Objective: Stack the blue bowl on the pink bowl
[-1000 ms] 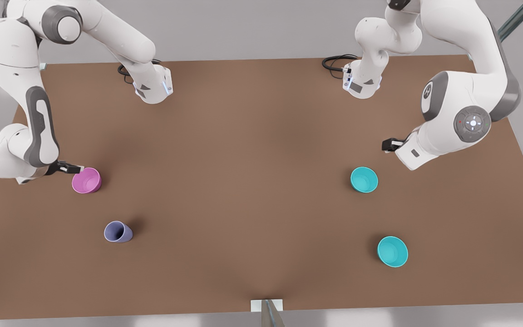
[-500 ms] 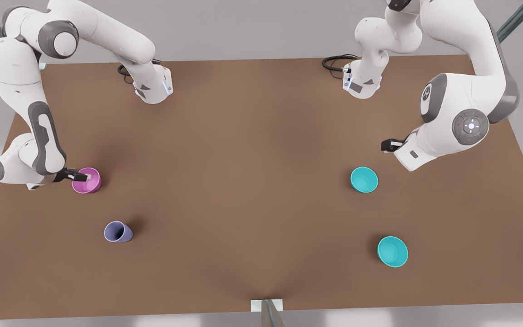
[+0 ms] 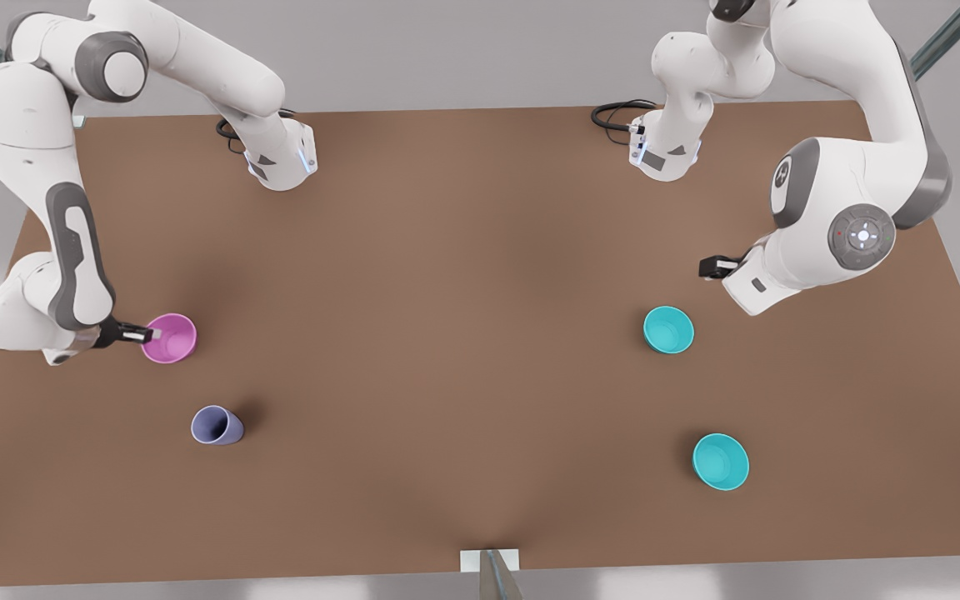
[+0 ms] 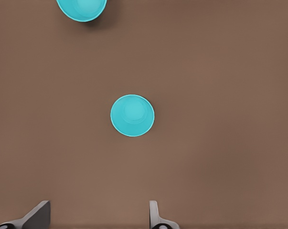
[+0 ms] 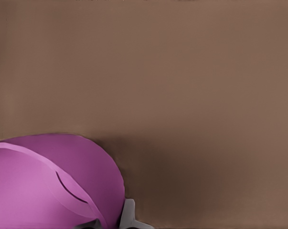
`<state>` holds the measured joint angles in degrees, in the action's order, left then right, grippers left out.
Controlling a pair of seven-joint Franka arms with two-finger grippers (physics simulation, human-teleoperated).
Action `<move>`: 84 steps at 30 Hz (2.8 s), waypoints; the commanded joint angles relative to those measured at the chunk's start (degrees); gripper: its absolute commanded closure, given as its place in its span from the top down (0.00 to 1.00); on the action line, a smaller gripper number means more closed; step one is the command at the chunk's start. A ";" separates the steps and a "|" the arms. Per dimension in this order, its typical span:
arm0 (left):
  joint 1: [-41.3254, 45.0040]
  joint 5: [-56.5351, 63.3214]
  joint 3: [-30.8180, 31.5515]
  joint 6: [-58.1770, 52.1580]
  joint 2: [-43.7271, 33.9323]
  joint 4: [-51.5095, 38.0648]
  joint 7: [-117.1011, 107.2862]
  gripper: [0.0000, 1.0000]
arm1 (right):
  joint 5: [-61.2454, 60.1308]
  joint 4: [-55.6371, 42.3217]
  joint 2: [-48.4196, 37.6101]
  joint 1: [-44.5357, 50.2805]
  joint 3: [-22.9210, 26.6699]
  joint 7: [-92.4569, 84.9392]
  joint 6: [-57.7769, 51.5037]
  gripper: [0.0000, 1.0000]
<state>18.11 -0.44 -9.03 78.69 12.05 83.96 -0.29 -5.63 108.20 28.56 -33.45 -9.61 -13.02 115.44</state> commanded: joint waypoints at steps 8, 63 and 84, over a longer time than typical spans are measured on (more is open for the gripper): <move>-0.01 0.09 -0.02 -0.02 -0.01 -0.02 0.29 1.00 | -12.47 5.27 -6.85 13.74 -11.57 7.55 -1.11 0.21; -12.13 -20.39 0.86 34.78 22.66 23.18 47.40 0.46 | 12.40 -36.57 -20.91 24.66 0.91 7.04 -52.34 1.00; 11.86 -19.78 7.63 26.69 37.86 -18.39 -24.94 0.21 | 12.58 -36.57 -21.00 24.57 1.08 7.13 -52.34 1.00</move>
<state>29.96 -20.13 -1.39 104.89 49.57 66.24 8.83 6.99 71.65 7.57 -8.87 -8.51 0.83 63.19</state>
